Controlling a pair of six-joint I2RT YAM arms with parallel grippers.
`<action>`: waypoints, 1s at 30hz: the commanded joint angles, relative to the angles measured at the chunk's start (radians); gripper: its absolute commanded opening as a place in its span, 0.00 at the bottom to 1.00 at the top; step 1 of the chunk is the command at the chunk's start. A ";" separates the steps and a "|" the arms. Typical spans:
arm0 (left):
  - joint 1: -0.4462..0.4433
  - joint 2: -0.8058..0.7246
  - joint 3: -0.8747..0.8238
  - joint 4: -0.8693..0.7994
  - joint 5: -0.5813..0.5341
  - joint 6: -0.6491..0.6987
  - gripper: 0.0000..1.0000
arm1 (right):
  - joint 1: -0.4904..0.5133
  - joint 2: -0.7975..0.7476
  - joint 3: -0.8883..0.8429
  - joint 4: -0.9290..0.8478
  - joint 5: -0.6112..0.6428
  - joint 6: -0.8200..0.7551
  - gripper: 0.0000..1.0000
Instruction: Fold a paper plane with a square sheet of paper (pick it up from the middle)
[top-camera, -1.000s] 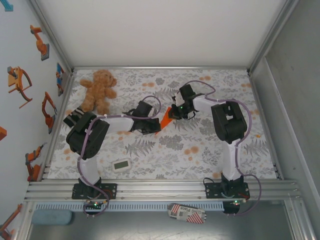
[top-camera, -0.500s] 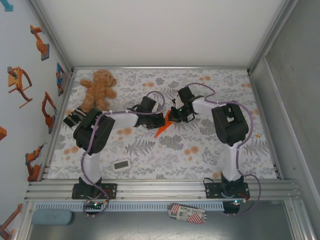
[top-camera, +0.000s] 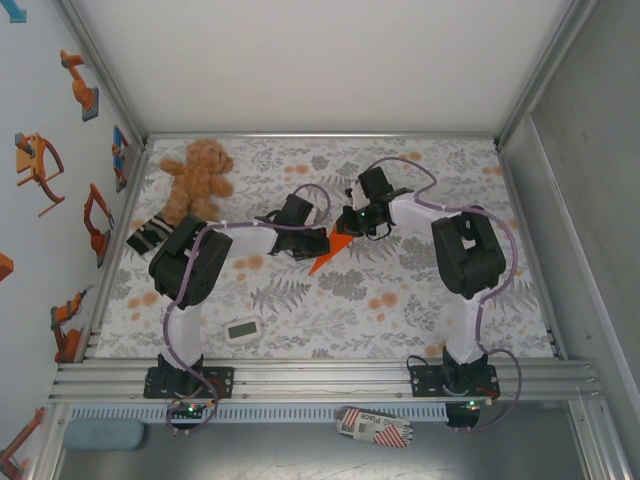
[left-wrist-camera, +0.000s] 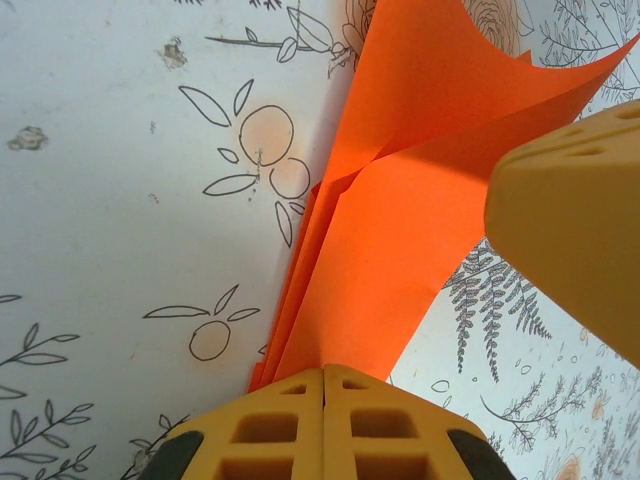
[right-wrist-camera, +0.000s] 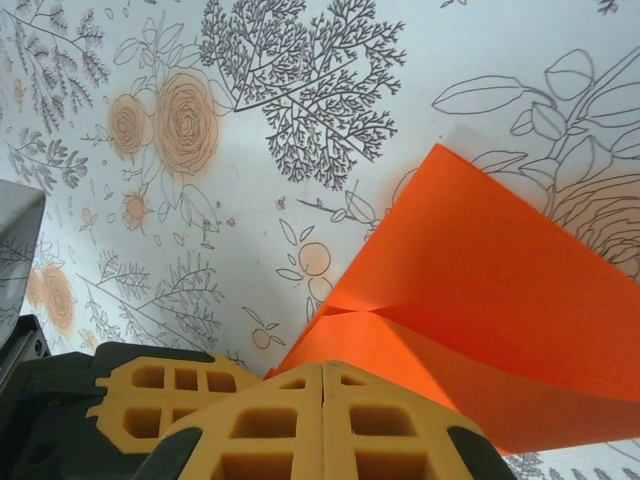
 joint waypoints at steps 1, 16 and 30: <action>-0.002 0.026 -0.014 -0.117 -0.045 -0.001 0.00 | -0.014 0.021 0.016 -0.027 0.024 -0.050 0.02; 0.001 0.030 -0.013 -0.159 -0.048 0.001 0.00 | -0.070 0.156 0.102 -0.059 -0.077 -0.133 0.02; 0.001 0.049 -0.077 -0.182 -0.078 -0.017 0.00 | -0.204 0.161 0.145 0.044 -0.180 -0.068 0.02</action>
